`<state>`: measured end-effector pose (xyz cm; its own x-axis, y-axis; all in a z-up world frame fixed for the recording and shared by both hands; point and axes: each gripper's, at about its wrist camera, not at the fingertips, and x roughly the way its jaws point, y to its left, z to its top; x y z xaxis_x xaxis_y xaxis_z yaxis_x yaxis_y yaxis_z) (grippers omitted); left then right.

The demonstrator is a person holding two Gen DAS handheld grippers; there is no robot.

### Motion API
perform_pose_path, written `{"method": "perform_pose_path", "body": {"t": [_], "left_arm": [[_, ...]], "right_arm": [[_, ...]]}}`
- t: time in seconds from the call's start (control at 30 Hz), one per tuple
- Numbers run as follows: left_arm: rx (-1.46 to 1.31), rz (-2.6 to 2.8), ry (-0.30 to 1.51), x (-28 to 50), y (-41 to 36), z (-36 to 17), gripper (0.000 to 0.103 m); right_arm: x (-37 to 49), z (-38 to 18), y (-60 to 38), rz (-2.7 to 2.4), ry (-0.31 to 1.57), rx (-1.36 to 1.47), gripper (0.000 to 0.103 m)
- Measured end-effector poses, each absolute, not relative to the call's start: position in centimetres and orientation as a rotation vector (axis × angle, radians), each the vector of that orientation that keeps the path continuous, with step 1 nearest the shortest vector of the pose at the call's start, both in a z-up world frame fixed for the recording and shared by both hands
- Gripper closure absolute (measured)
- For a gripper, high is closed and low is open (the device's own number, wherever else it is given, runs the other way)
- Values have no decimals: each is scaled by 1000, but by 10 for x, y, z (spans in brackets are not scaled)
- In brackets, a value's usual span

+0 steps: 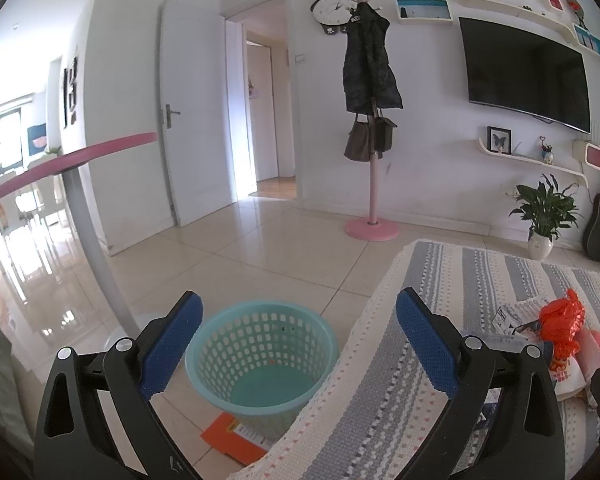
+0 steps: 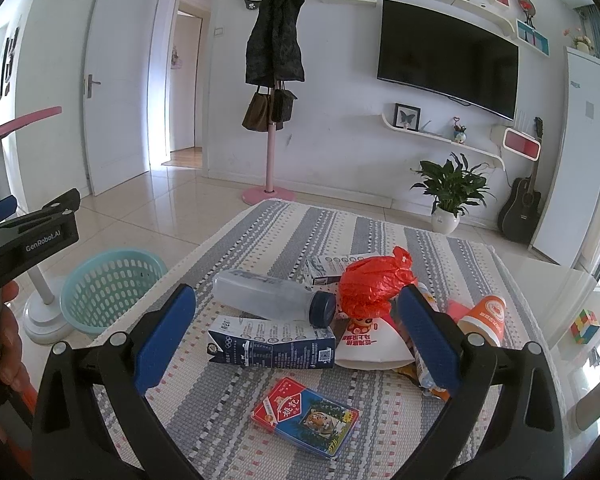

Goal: Collect trash

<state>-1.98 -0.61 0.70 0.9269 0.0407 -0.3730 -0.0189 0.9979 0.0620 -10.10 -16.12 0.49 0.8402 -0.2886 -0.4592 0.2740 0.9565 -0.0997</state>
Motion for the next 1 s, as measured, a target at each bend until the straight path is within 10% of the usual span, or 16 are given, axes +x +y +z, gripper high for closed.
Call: {"method": "perform_pose_path", "body": {"t": [1.0], "left_arm": [[59, 41, 381, -19, -6, 10, 9]], "right_arm": [[-104, 9, -157, -278, 470, -38, 7]]}}
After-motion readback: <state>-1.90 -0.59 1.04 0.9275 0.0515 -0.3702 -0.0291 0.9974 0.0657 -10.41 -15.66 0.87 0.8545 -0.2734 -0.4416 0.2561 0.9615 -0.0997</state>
